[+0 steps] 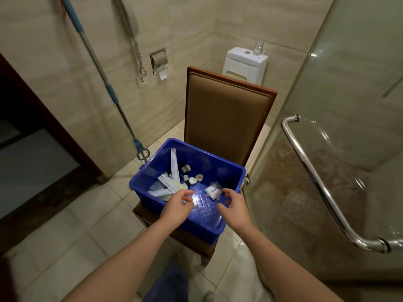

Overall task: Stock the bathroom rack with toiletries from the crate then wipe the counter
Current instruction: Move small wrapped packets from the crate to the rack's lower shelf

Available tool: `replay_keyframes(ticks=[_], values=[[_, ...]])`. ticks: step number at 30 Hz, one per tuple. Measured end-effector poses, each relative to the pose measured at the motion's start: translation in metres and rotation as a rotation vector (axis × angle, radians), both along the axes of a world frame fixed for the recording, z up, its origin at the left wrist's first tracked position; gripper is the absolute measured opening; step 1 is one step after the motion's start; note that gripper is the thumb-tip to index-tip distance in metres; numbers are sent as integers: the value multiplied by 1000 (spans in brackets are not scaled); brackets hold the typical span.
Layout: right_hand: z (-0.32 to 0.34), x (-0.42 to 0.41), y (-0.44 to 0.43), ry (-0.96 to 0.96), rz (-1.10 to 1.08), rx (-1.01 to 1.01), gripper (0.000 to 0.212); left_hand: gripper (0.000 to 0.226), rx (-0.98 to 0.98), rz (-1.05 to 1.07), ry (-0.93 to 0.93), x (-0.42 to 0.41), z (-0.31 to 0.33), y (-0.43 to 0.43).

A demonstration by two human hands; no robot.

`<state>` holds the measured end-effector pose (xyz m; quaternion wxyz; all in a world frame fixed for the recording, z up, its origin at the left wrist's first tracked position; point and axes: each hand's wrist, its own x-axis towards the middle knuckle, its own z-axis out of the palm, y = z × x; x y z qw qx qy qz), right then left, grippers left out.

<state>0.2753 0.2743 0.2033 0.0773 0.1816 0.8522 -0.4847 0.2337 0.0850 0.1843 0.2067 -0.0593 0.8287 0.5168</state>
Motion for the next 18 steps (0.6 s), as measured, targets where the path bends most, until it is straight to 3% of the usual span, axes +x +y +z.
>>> replay_keyframes(ticks=[8,18], values=[[-34,-66,4,-102,-89,-49,49,29,-21,-93,-101,-82,-36,13],[-119,-154,4,-387,-366,-190,47,31,-75,-250,-308,-194,-127,34]])
